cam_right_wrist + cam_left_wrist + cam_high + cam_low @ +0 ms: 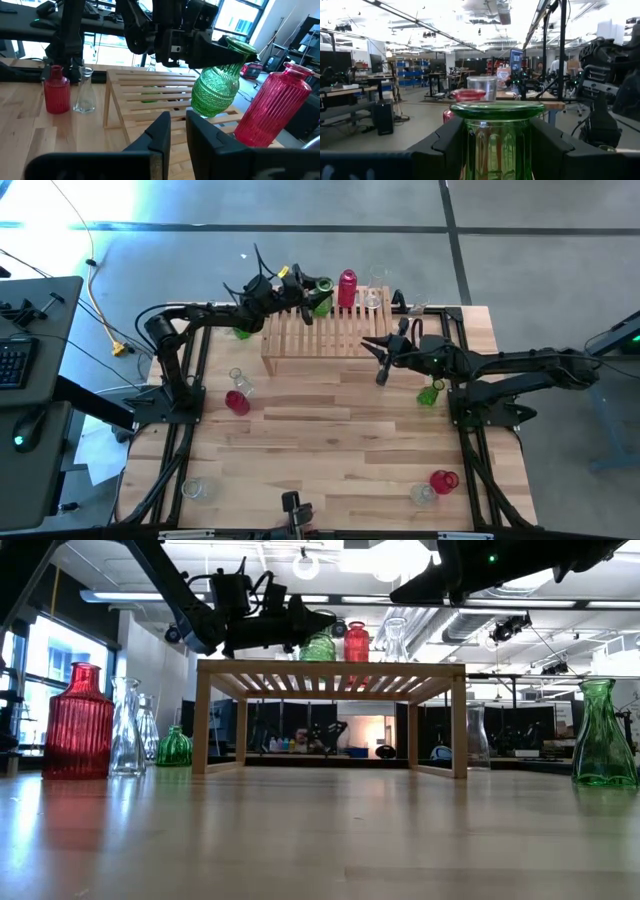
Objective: Sort vases onto shelf
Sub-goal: Put the green vase on the shelf
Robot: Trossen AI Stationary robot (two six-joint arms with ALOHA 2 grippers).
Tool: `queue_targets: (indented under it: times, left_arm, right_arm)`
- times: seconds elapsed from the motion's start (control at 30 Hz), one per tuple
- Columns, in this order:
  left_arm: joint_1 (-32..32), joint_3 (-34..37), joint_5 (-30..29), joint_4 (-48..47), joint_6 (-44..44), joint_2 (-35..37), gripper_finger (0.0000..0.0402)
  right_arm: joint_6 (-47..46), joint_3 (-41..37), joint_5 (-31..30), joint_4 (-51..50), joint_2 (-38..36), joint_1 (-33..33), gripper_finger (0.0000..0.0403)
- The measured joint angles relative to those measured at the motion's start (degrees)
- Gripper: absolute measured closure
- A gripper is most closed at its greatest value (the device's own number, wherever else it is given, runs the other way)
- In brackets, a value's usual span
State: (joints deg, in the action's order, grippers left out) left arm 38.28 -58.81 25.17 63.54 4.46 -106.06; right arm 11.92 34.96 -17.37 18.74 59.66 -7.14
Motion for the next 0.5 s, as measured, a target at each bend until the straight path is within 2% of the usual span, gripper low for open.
queue_targets:
  times: [0.17,0.5]
  left_arm:
    - [0.0,-0.1,0.0,-1.0,-0.7,0.1,0.0208]
    - [0.0,-0.1,0.0,-1.1,-2.4,0.1,0.0203]
  right_arm:
    - [0.0,0.0,0.0,0.0,0.0,0.0,0.0361]
    - [-0.3,0.0,0.0,0.0,0.0,0.0,0.0361]
